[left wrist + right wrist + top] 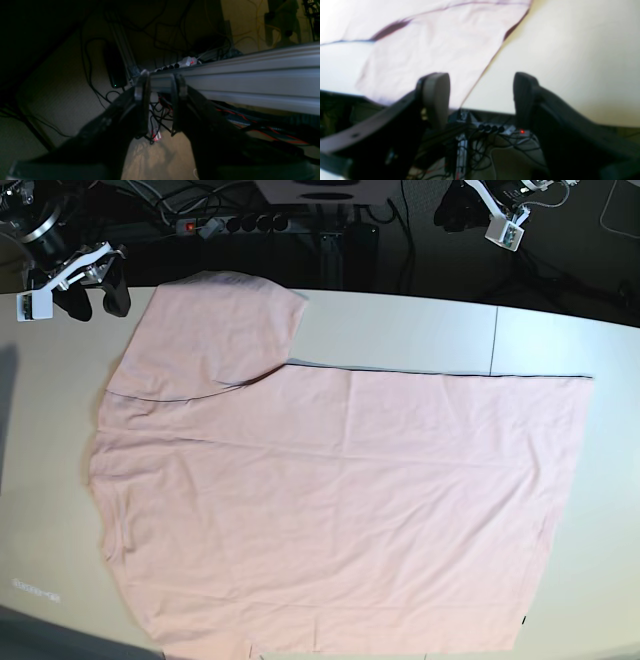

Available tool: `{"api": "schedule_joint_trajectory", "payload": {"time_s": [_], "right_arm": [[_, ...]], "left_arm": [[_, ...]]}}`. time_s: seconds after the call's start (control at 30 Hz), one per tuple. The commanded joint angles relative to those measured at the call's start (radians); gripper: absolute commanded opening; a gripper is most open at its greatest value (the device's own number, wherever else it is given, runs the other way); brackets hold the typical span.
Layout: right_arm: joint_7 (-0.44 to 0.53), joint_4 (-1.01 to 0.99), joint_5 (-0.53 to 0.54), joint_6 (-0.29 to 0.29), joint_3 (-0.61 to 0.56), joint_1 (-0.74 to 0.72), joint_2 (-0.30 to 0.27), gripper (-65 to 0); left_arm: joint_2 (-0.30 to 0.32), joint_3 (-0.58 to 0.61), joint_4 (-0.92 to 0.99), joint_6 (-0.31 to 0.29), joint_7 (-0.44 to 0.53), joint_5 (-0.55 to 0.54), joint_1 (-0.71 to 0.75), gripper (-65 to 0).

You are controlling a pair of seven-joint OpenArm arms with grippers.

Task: Fold the T-shirt properly
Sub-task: 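Grasp the folded shoulder edge of the pink shirt with the right gripper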

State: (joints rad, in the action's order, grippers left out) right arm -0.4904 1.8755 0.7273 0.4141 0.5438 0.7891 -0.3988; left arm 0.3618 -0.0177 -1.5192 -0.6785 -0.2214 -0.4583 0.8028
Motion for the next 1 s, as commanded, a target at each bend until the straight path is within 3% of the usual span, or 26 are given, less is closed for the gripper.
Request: {"api": "schedule_joint_trajectory", "payload": {"time_s": [0.0,0.27,0.47,0.7,0.97], "right_arm": [[0.011,-0.019,0.023,0.073,0.009,-0.017,-0.021,-24.9],[-0.093,-0.283,0.176,0.142,0.000,-0.195,-0.027,-24.9],[-0.128,-0.382,0.190,0.144,-0.082,-0.264,-0.027,-24.9],[-0.170,-0.400,0.192,0.144,-0.225,-0.258,0.007,-24.9],[-0.176,-0.400,0.189,0.143,-0.240,-0.181,0.048,-24.9]], "left_arm": [[0.005,-0.003,-0.013,-0.020,0.002,-0.009,0.015,-46.9],[0.005,-0.003,-0.013,-0.020,-0.046,-0.009,0.015,-46.9],[0.005,-0.003,-0.013,-0.020,-0.053,-0.009,0.015,-46.9],[0.007,-0.003,-0.013,-0.020,-0.061,-0.009,0.015,-46.9],[0.007,-0.003,-0.013,-0.020,-0.068,-0.009,0.017,-46.9]]}}
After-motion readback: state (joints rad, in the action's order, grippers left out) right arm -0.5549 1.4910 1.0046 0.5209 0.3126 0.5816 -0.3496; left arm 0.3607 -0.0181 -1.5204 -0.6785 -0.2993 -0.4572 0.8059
